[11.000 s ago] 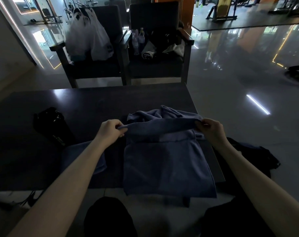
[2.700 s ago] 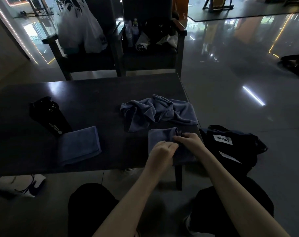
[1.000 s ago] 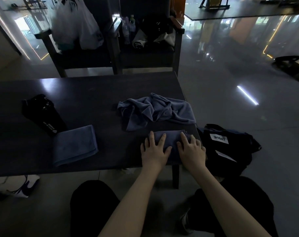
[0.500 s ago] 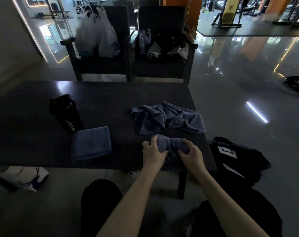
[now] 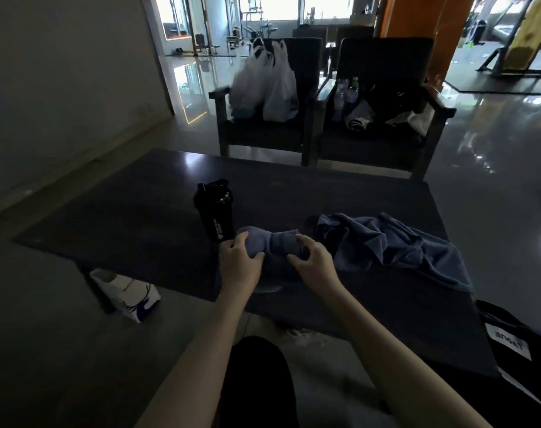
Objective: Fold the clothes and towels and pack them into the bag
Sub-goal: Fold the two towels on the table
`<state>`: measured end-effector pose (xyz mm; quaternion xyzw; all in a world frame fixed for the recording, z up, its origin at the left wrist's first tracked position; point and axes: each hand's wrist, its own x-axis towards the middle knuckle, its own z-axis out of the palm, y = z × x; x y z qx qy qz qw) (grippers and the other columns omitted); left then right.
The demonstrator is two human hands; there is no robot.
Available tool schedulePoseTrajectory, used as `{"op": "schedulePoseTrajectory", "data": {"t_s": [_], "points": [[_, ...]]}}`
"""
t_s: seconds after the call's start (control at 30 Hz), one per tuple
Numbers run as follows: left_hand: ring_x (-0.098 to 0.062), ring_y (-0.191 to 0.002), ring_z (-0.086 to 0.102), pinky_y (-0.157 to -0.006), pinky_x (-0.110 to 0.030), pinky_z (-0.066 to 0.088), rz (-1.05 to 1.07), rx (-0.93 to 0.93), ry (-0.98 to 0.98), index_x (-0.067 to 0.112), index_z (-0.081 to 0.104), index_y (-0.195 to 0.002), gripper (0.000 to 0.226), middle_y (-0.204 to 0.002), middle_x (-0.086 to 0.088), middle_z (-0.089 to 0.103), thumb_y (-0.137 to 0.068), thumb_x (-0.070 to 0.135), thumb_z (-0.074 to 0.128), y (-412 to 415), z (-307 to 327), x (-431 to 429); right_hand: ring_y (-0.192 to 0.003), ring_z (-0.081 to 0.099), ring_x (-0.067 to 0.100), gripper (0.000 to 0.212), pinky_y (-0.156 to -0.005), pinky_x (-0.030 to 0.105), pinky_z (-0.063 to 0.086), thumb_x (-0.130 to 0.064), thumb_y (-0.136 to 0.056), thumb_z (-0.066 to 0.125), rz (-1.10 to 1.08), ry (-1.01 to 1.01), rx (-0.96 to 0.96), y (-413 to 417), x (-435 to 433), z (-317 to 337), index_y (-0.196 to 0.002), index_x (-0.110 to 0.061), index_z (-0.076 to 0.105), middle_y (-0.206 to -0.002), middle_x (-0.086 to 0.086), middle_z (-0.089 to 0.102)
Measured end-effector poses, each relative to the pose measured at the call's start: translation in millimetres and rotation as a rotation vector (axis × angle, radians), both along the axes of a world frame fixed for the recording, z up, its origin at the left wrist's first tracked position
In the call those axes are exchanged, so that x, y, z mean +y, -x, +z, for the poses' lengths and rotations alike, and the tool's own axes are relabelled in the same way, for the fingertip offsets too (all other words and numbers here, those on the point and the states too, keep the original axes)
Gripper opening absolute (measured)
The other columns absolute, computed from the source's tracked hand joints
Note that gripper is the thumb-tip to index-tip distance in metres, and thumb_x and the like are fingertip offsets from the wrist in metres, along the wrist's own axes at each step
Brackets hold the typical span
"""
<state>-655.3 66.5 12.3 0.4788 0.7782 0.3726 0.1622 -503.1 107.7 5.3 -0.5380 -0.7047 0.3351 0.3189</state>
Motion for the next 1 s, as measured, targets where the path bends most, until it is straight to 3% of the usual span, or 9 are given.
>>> {"op": "schedulePoseTrajectory", "data": {"t_s": [0.1,0.27,0.43,0.57,0.7,0.87,1.0], "points": [[-0.03,-0.121,0.047,-0.1,-0.034,0.039,0.039,0.009,0.014,0.015,0.044,-0.139,0.059,-0.134,-0.018,0.044,-0.085,0.021,0.068,27,-7,1,-0.1,0.049,0.013,0.051,-0.08,0.014,0.032,-0.016,-0.086,0.064,0.034,-0.031,-0.022,27,7,-1,-0.135,-0.012,0.049,-0.12,0.011,0.052],[-0.031,-0.124,0.043,-0.1,-0.036,0.039,0.017,0.097,0.093,0.018,0.041,-0.141,0.052,-0.141,-0.015,0.035,-0.092,0.025,0.059,47,-26,5,-0.113,0.049,0.018,0.051,-0.083,0.011,0.03,-0.016,-0.088,0.063,0.075,0.015,-0.074,50,15,-23,-0.137,-0.011,0.047,-0.13,0.01,0.047],[-0.027,-0.143,0.018,-0.111,-0.043,0.025,-0.051,0.358,0.301,0.026,0.012,-0.151,0.06,-0.16,-0.006,0.003,-0.099,0.046,0.034,42,-60,1,-0.123,0.041,0.025,0.051,-0.1,0.029,0.037,-0.025,-0.093,0.055,0.066,0.08,-0.16,48,14,-55,-0.141,-0.022,0.04,-0.137,0.01,0.042],[-0.025,-0.145,0.016,-0.113,-0.047,0.023,-0.009,0.447,0.336,0.026,0.008,-0.152,0.062,-0.16,-0.005,0.003,-0.099,0.05,0.028,40,-71,-3,-0.129,0.035,0.028,0.053,-0.103,0.04,0.037,-0.039,-0.097,0.044,0.113,0.138,-0.279,47,15,-64,-0.147,-0.032,0.027,-0.142,0.007,0.039],[-0.026,-0.147,0.003,-0.116,-0.052,0.01,-0.033,0.465,0.386,0.024,0.006,-0.153,0.062,-0.16,-0.005,-0.003,-0.1,0.049,0.026,39,-59,-1,-0.134,0.031,0.028,0.056,-0.106,0.044,0.035,-0.04,-0.096,0.044,0.132,0.142,-0.27,43,14,-55,-0.148,-0.031,0.024,-0.149,0.007,0.03],[-0.023,-0.146,0.011,-0.117,-0.046,0.013,-0.062,0.546,0.137,0.014,0.024,-0.149,0.059,-0.159,-0.002,0.013,-0.099,0.042,0.037,17,-39,-2,-0.131,0.039,0.024,0.053,-0.105,0.041,0.038,-0.026,-0.094,0.052,0.008,-0.017,-0.145,6,9,-41,-0.144,-0.02,0.037,-0.145,0.006,0.04],[-0.017,-0.145,0.017,-0.117,-0.032,0.016,-0.246,0.494,0.058,0.014,0.028,-0.148,0.053,-0.157,0.0,0.021,-0.1,0.033,0.039,-21,-31,8,-0.126,0.045,0.024,0.049,-0.102,0.041,0.041,-0.022,-0.092,0.055,-0.068,-0.027,-0.155,-41,10,-39,-0.14,-0.017,0.044,-0.141,0.006,0.045]]}}
